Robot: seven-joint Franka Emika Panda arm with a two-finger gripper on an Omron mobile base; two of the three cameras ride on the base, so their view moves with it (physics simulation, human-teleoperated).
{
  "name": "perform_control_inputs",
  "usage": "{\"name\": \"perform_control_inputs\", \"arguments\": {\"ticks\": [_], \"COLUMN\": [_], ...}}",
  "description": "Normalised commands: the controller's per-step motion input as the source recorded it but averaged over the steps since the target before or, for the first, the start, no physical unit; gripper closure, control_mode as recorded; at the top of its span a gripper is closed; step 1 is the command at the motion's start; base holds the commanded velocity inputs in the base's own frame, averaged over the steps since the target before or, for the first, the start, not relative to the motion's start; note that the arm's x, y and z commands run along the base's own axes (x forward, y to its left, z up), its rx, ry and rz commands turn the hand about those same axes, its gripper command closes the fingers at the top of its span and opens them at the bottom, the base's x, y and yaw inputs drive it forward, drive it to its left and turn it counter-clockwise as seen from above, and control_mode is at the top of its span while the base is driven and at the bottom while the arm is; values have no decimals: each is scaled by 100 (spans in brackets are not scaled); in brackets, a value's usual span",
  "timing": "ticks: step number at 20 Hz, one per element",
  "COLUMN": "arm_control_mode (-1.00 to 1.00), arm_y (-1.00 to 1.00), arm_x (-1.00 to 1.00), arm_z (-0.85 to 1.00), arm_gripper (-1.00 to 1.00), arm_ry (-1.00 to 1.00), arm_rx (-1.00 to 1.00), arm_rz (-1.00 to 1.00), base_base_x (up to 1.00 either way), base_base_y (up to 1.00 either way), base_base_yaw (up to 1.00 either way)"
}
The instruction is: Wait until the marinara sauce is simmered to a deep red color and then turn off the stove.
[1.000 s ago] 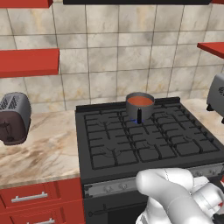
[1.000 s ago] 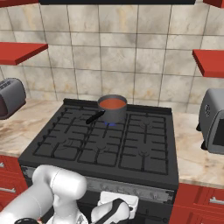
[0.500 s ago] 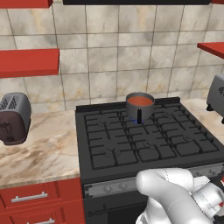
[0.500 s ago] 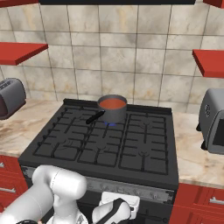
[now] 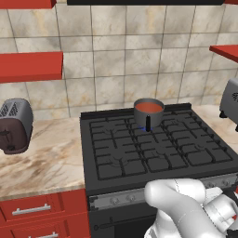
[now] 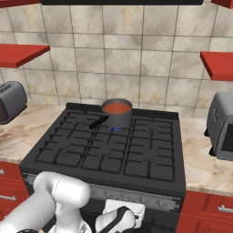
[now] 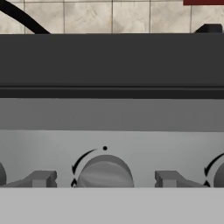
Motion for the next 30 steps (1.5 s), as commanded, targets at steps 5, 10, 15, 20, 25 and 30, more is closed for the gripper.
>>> {"name": "perform_control_inputs", "arguments": {"ticks": [5,10,15,20,25,30], "arm_control_mode": [-100,-100,-100,-100,-100,-100], "arm_y": [0,0,0,0,0,0], "arm_x": [0,0,0,0,0,0], "arm_z": [0,0,0,0,0,0], "arm_gripper": [-100,100,100,100,100,100], "arm_ry": [0,0,0,0,0,0], "arm_rx": [0,0,0,0,0,0], "arm_rz": [0,0,0,0,0,0], "base_base_x": [0,0,0,0,0,0], "base_base_y": [0,0,0,0,0,0], "base_base_yaw": [0,0,0,0,0,0]}}
